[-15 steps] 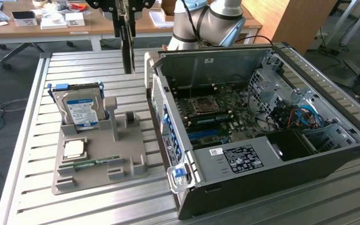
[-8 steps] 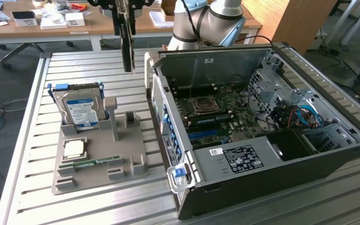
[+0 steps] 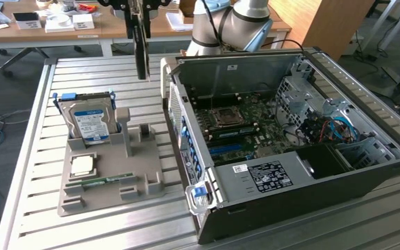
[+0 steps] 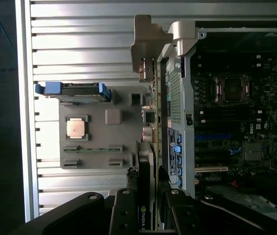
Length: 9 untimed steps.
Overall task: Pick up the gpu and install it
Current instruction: 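Pick up the gpu and move the gpu toward the slot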
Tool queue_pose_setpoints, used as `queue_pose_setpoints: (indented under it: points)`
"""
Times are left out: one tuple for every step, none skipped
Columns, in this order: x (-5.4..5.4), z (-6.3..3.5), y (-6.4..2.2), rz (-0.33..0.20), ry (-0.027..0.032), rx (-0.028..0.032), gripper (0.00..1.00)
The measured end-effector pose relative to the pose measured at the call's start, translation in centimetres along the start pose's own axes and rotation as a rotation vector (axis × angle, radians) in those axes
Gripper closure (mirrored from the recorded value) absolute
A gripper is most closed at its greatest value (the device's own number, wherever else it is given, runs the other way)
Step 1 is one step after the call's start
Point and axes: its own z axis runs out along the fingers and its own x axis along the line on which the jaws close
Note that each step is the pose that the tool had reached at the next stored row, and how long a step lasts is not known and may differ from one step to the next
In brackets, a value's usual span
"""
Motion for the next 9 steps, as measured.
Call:
queue_pose_setpoints:
  points:
    - [0.0,-0.06,0.01,0.0,-0.0001,-0.0002,0.73]
    - [0.0,-0.14,0.01,0.0,-0.0001,-0.0001,0.73]
    - [-0.01,-0.23,0.01,0.0,-0.0001,-0.0002,0.73]
    - [-0.01,-0.32,0.02,0.0,-0.0001,-0.0002,0.73]
    - [-0.01,-0.42,0.02,0.0,-0.0001,-0.0002,0.73]
    - [-0.02,-0.54,0.03,0.0,-0.0001,-0.0002,0.73]
    - [-0.02,-0.65,0.04,0.0,-0.0001,-0.0002,0.73]
    - [-0.02,-0.73,0.04,0.0,-0.0001,-0.0002,0.73]
    - [-0.02,-0.76,0.04,0.0,-0.0001,-0.0002,0.73]
